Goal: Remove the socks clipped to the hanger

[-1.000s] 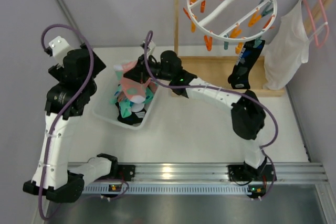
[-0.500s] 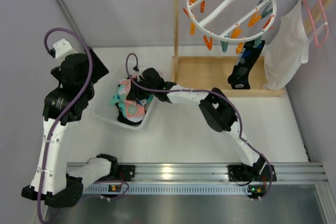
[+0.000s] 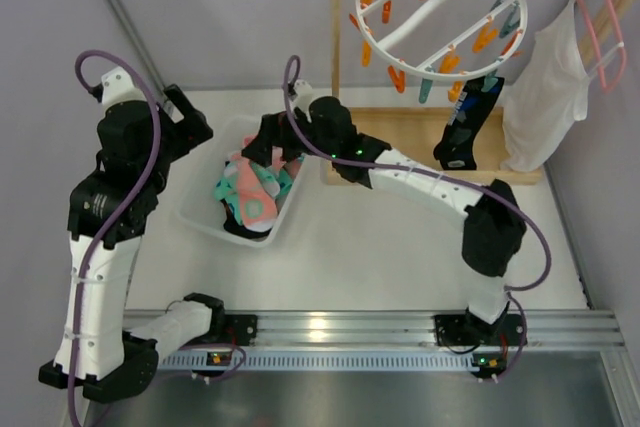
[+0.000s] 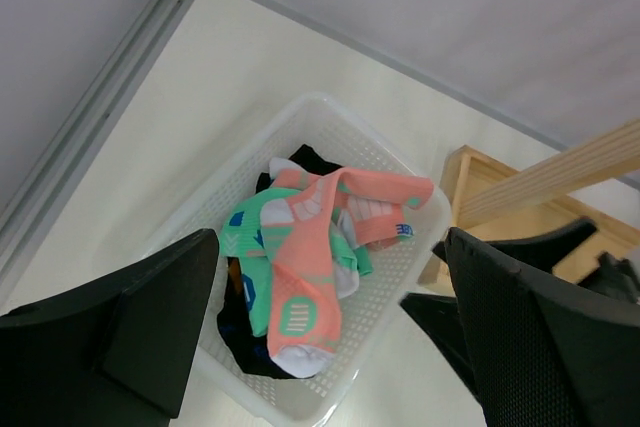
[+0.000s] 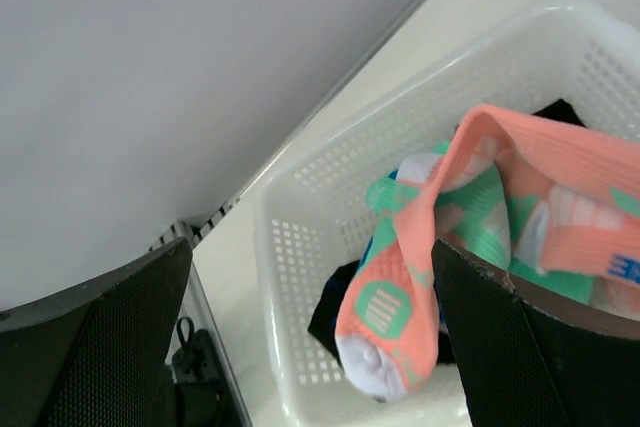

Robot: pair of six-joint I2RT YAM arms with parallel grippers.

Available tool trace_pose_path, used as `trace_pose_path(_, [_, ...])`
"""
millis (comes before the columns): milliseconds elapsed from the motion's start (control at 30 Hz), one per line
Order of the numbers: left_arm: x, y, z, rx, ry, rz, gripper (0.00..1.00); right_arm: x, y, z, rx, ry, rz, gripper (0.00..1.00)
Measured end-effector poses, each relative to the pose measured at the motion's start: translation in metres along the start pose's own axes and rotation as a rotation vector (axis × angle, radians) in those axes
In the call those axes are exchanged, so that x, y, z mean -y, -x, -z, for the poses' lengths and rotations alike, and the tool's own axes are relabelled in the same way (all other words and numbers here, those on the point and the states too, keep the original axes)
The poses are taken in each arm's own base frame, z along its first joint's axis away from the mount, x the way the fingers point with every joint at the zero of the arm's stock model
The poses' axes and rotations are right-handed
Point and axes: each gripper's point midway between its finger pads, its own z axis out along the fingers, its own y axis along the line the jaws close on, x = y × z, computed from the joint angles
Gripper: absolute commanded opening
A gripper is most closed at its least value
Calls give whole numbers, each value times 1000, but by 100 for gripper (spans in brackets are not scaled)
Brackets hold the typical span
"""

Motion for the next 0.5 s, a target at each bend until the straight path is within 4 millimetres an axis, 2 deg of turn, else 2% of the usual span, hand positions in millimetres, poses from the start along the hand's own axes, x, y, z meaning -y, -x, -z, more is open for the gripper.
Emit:
trace_pose_path(67, [5,-1,1,-12,-30,3,99,-8,18,32,57,-5,22,99])
trace_pose_path(167, [21,-9,3,-54,-117,4,99,0,20,83,93,-56,45,99])
trace_pose_path(267, [44,-23,2,-110,-235,16,99,21,10,139,118,-149,74,99])
trace_pose_path(333, [54,-40,-2,-169,-293,26,99,35,5,175,143,-209,86,99])
trace_pose_path(433, [67,-73,-9,-276,-356,33,99,63,-2,237,199,-316,88,99])
trace_pose_path(500, [74,-89,-11,-327,-378,28,99,85,-4,279,261,-408,72,99])
